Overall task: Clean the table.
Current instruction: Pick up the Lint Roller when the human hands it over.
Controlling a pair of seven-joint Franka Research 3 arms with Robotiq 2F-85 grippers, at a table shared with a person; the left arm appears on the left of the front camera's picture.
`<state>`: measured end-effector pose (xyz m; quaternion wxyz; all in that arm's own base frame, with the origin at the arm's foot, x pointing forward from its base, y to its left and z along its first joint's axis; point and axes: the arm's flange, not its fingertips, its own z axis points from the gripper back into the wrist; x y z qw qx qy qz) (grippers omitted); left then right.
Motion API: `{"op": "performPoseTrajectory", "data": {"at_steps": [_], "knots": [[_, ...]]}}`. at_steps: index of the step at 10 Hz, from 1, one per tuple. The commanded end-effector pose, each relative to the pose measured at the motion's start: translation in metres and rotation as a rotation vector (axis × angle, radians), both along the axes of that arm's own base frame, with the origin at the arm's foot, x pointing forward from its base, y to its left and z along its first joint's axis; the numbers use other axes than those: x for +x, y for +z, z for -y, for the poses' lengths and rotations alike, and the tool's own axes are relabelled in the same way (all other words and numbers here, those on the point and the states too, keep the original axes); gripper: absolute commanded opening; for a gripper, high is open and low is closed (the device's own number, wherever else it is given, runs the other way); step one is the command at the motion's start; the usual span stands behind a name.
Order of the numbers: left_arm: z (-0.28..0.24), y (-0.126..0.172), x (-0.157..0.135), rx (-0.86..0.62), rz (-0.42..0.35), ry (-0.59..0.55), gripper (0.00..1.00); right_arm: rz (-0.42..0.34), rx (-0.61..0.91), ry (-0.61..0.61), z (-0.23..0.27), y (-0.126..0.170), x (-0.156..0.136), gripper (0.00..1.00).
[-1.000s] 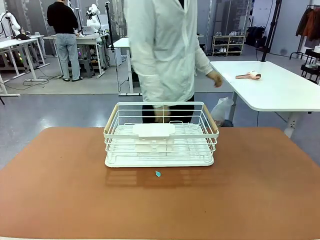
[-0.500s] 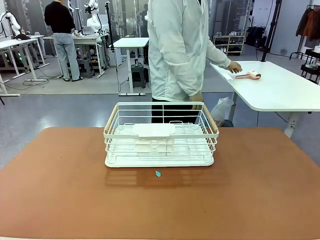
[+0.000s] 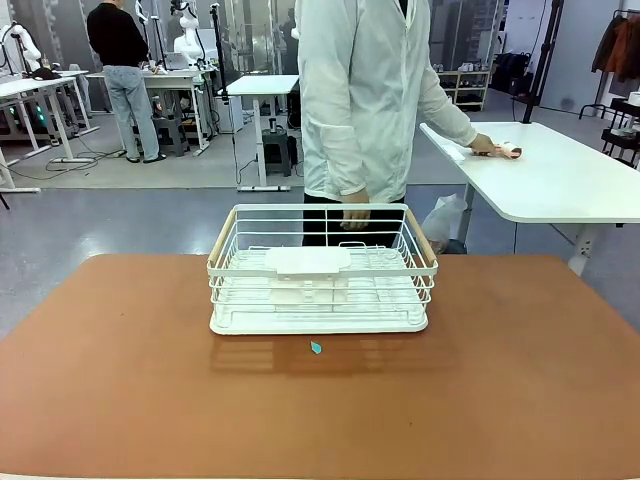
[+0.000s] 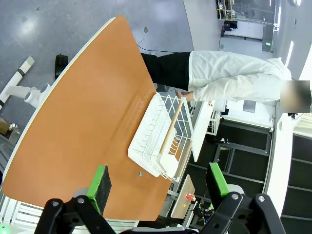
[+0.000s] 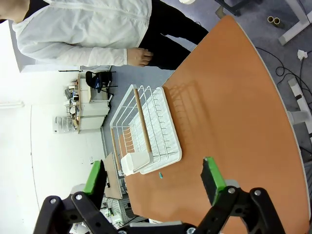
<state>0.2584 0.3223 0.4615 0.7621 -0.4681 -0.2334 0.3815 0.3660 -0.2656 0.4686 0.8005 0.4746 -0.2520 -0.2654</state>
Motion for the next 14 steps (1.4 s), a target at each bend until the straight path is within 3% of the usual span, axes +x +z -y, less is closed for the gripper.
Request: {"op": "performPoseTrajectory", "data": {"at_steps": [1,14], "knots": [[-0.0032,0.0008,-0.0006,-0.004,0.022,-0.011,1.00,0.018,0.000,0.005,0.0006,0.0009,0.0011,1.00],[-0.0032,0.0008,-0.0006,-0.004,0.022,-0.011,1.00,0.018,0.000,0.005,0.0006,0.0009,0.0011,1.00]]}}
